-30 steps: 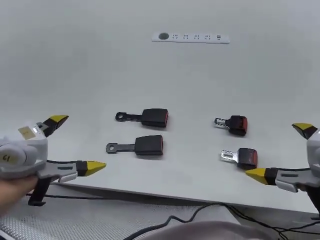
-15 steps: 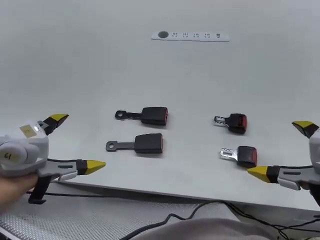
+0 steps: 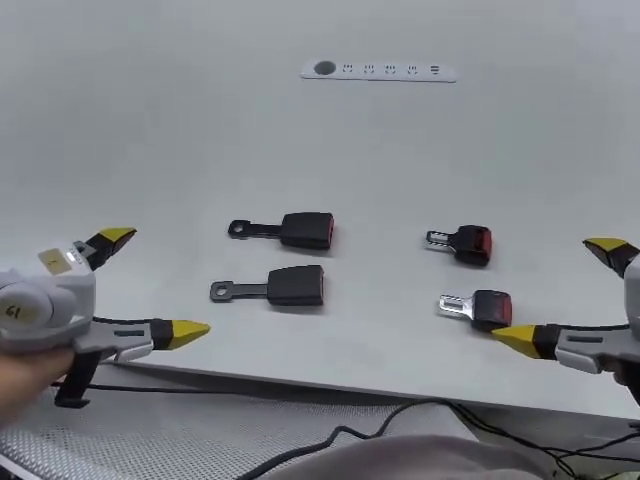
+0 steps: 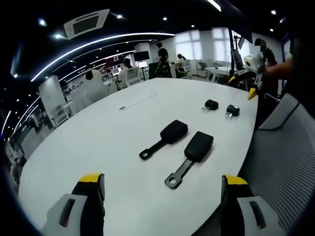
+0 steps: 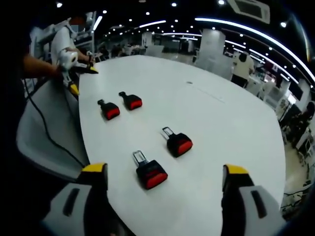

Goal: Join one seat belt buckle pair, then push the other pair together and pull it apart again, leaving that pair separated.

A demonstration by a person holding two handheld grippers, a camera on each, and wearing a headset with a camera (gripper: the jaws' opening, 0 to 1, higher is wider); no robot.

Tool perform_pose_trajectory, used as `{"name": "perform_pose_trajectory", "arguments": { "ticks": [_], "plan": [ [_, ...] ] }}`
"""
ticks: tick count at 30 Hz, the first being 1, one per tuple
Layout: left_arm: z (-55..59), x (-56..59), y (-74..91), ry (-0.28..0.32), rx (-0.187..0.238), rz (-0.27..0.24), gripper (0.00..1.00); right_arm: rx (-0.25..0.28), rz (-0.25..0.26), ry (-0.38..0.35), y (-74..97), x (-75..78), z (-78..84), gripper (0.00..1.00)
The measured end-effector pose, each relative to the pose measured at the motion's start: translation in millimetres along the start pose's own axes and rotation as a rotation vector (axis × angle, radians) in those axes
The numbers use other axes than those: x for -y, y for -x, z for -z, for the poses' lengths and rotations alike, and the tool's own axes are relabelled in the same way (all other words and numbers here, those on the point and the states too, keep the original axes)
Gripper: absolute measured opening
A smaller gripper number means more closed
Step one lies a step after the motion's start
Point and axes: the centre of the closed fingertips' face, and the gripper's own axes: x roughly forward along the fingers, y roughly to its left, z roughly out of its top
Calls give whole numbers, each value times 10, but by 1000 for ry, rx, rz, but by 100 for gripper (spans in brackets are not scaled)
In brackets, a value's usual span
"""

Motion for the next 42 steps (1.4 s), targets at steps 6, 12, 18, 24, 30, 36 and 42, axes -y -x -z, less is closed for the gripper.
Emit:
{"name": "perform_pose_trajectory", "arguments": {
  "ticks": [6,12,18,24,30,36,42],
  "plan": [
    [20,-27,-1,5,2,-1,100,-12,6,8,-1,1,43,96],
    [16,-7,-4,-1,-2,2,100,-27,1,8,-12,-25,77,96],
    [18,-1,-4,-3,-4,2,100,-28,4,11,-15,-27,72,96],
    [8,11,-5,-18,-4,2,100,-26,13,3,2,-7,65,95],
    [14,8,-7,-14,-4,2,100,-37,9,15,7,-26,97,97],
    [21,24,-5,-23,-11,4,100,-34,7,16,9,-47,87,97],
    [41,65,-11,-23,-18,19,100,-25,16,17,39,-30,56,95]
  ]
}}
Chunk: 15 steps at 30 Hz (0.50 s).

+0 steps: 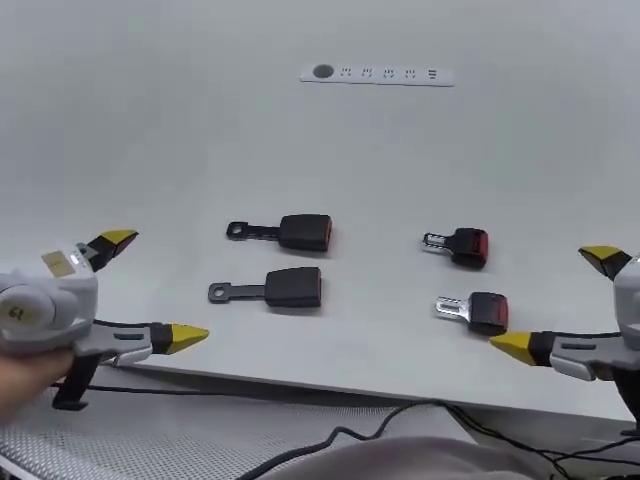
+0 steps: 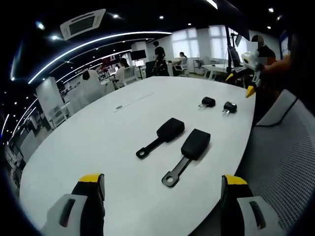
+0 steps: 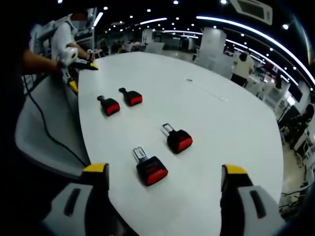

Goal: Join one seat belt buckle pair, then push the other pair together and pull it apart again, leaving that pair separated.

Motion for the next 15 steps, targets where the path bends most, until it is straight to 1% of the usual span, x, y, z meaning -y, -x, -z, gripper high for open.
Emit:
{"name": "perform_pose_trajectory", "arguments": {
  "ticks": [2,7,11,15],
  "plan": [
    [15,15,-5,-5,-8,5,100,1,1,3,7,7,-5,95],
    [33,7,3,3,-17,4,100,-4,-5,19,24,-1,-7,96],
    [69,41,-3,-21,-36,19,100,-6,-5,36,38,5,-15,96],
    [61,12,17,-36,-42,11,100,-5,-7,51,56,11,-32,96]
  ]
}}
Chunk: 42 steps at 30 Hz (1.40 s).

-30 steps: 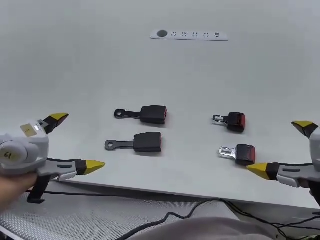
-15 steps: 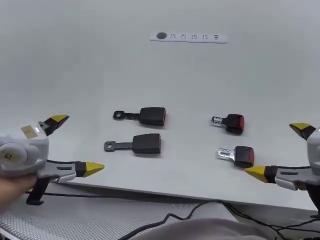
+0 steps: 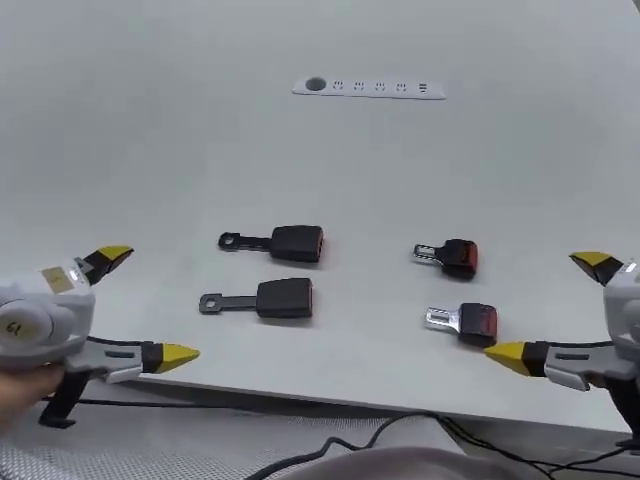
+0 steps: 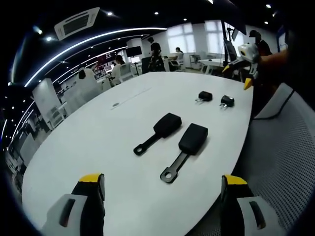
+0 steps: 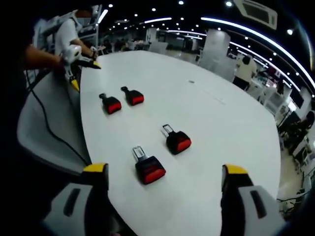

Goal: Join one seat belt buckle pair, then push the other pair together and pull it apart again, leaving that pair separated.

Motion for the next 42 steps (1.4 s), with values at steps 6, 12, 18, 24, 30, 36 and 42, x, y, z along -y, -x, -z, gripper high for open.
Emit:
{"name": "perform_pose_trajectory", "arguments": {
  "ticks": [6,12,18,24,30,36,42],
  "plan": [
    [-9,3,16,-16,-10,19,100,5,2,15,22,43,-40,93],
    [-54,-29,35,-1,-7,31,100,-4,-13,24,37,40,-46,93],
    [-41,-83,17,-29,-36,48,100,-6,-38,46,44,-3,-40,93],
    [-30,-25,-34,-51,-63,81,100,-15,-43,67,56,-5,-18,90],
    [-92,-16,-87,-62,-60,79,100,-37,-39,91,49,28,13,84],
    [-146,-5,-161,-75,-65,86,97,-49,-66,77,16,10,21,82],
    [-205,55,-268,-69,-81,116,90,-67,-96,100,-50,-23,35,77]
  ]
}}
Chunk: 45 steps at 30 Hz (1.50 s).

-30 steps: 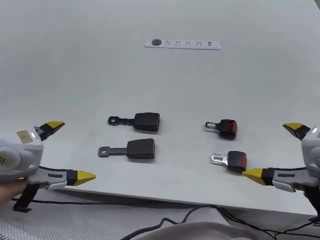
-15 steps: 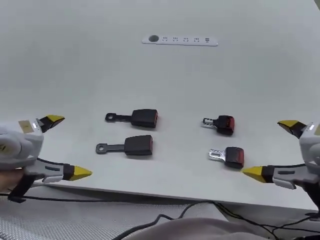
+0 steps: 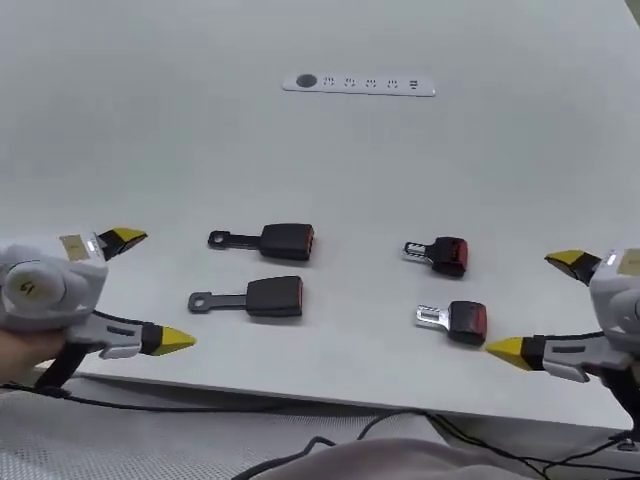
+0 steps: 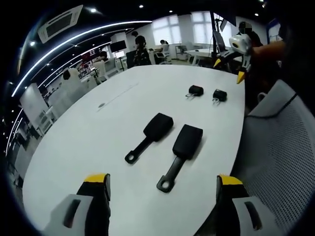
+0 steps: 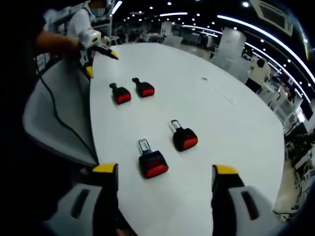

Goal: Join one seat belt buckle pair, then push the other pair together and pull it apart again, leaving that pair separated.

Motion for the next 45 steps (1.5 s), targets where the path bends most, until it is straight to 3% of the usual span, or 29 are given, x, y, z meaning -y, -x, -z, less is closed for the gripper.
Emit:
{"name": "perform_pose_trajectory", "arguments": {
  "ticks": [5,8,17,19,21,25,30,38,45],
  "plan": [
    [-26,78,-116,-14,-29,37,81,-2,-33,23,-77,-48,1,73],
    [-14,140,-198,-23,-45,66,78,-31,-72,62,-150,-107,58,71],
    [-74,291,-485,-109,-63,127,69,-60,-175,125,-346,-241,139,58],
    [-60,355,-525,-121,-79,167,63,-65,-180,145,-382,-242,139,57],
    [-40,368,-587,-147,-101,174,61,-67,-192,142,-405,-255,121,54],
    [-69,424,-691,-119,-113,213,57,-79,-209,156,-465,-274,125,51],
    [-56,425,-822,-159,-149,226,54,-109,-230,204,-569,-291,191,50],
    [-159,450,-958,-170,-147,258,46,-132,-266,205,-663,-284,256,49],
    [-135,504,-999,-186,-182,313,38,-152,-290,206,-724,-240,309,40]
  ]
}}
